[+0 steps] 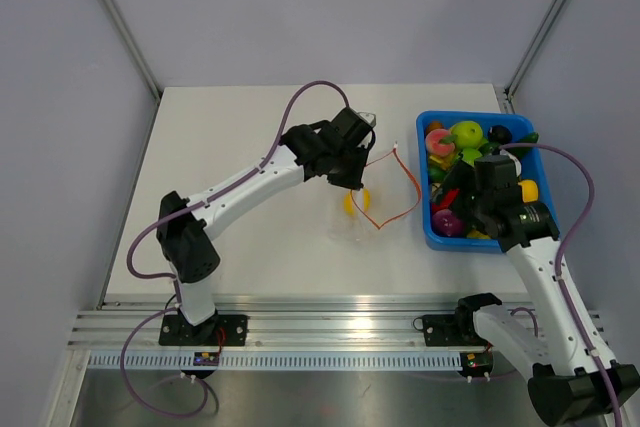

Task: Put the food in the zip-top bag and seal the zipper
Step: Adjust the zipper food storage bag at the center of the board, then pick up the fake fruit from the bin.

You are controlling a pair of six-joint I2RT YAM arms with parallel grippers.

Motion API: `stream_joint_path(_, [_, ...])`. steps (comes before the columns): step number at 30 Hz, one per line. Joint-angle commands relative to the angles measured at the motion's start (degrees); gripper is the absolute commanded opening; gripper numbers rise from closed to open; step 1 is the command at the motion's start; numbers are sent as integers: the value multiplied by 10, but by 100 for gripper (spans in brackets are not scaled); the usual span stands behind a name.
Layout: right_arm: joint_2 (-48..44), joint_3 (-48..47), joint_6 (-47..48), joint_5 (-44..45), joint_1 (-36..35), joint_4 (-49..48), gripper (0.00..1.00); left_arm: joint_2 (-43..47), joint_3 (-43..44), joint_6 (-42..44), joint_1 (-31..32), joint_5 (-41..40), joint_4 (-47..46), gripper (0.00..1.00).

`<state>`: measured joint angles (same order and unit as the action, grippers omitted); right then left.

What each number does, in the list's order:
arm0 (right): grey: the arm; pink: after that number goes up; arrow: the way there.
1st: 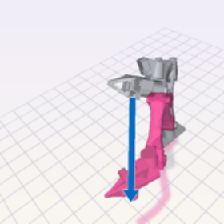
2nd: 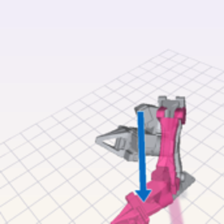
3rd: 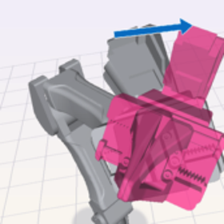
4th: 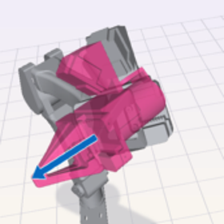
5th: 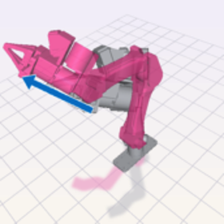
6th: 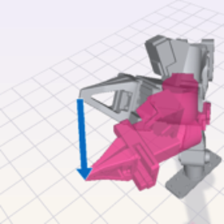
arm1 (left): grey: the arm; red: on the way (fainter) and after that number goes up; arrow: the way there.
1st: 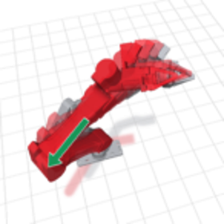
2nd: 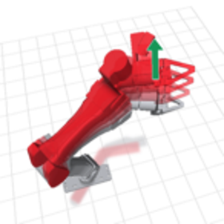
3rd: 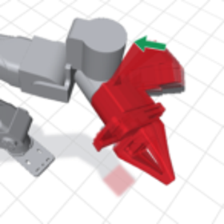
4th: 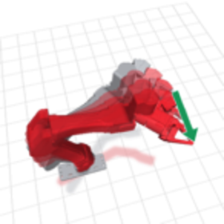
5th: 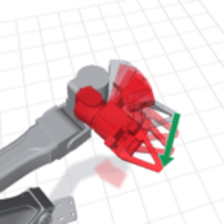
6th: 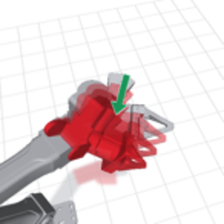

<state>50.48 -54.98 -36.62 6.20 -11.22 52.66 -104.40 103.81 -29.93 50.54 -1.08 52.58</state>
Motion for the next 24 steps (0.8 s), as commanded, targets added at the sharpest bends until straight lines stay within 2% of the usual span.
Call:
stream_joint_path(1, [-7, -49, 16, -8, 4, 11, 96, -10, 29, 6, -2, 4, -19, 0])
stream_joint_path(6, [8, -33, -35, 66, 4, 46, 95, -7, 29, 9, -4, -10, -12, 0])
stream_joint_path(12, [44, -10, -52, 89, 5, 45, 96, -2, 25, 10, -5, -11, -11, 0])
stream_joint_path(24, [86, 65, -41, 57, 23, -32, 96, 7, 9, 10, -5, -8, -20, 0])
